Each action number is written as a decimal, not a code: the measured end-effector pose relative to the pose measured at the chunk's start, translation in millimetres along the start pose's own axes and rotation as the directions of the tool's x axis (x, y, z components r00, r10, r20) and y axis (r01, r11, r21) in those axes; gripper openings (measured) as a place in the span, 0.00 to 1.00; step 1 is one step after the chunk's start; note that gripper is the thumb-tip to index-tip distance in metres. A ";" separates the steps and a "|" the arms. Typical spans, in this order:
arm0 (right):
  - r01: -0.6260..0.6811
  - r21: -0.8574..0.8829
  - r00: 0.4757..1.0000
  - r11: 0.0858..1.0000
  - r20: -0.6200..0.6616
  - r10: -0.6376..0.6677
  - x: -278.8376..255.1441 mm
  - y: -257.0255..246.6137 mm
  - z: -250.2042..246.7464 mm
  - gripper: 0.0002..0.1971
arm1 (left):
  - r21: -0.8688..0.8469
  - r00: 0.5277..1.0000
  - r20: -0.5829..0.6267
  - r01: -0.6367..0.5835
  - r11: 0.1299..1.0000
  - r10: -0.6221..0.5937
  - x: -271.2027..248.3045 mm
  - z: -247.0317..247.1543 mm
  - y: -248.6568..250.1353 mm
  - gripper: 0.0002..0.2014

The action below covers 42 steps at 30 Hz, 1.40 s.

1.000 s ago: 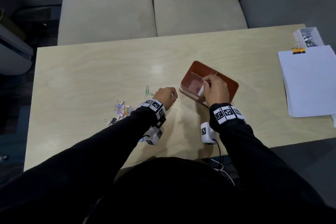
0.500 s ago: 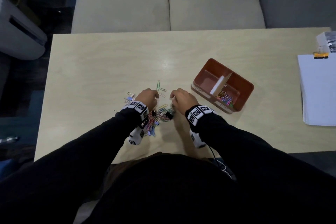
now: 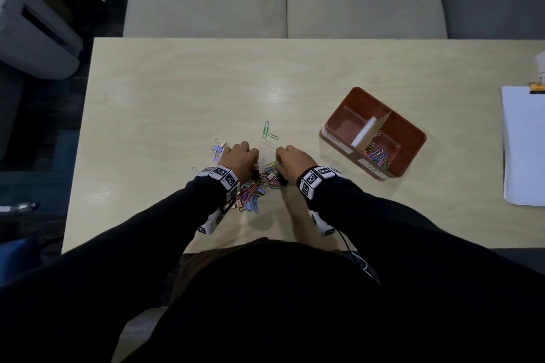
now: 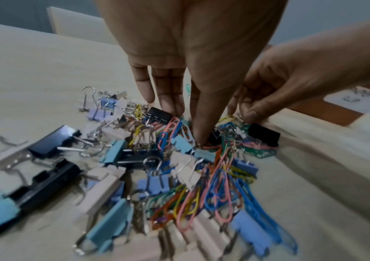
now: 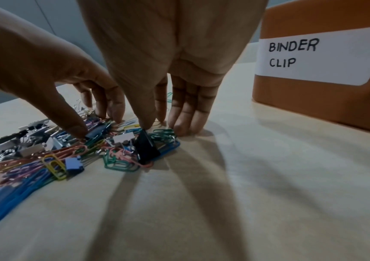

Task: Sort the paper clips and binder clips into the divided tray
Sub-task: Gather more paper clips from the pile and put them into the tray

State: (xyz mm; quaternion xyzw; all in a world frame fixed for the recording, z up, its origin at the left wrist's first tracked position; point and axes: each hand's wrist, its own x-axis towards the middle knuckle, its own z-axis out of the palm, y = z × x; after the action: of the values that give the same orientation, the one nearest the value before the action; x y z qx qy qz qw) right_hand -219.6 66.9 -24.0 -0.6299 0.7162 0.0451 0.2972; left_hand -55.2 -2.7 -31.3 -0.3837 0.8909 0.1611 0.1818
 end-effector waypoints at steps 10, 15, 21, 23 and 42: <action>0.172 -0.164 0.985 0.971 0.037 -0.168 5.3 -18.1 0.7 0.18 | 0.060 0.991 0.128 0.033 0.998 -0.040 1.9 -4.2 0.4 0.13; 0.199 -0.223 0.980 0.954 0.051 -0.193 5.7 -17.0 4.1 0.15 | -0.109 0.996 0.064 0.069 0.992 -0.062 -4.2 -6.2 -11.6 0.04; 0.145 -0.179 0.989 0.973 0.011 -0.146 5.2 -6.2 4.9 0.12 | -0.499 0.988 -0.086 0.072 0.863 -0.132 -11.6 -14.6 -15.3 0.07; 0.109 -0.118 0.994 0.987 0.002 -0.110 5.9 -2.8 0.5 0.11 | -0.585 0.983 -0.098 0.068 0.808 -0.153 -9.7 -16.8 -15.9 0.06; -0.307 0.901 0.895 0.306 0.164 0.416 13.9 27.5 -4.8 0.12 | -0.504 0.989 0.028 0.138 0.853 -0.143 59.7 -24.7 7.3 0.29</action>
State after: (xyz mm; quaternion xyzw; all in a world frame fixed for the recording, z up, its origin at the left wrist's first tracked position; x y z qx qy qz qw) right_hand -247.3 58.2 -35.3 -0.1880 0.7582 -0.3185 0.5370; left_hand -103.7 -45.7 -35.2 -0.4827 0.7884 0.3726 0.0817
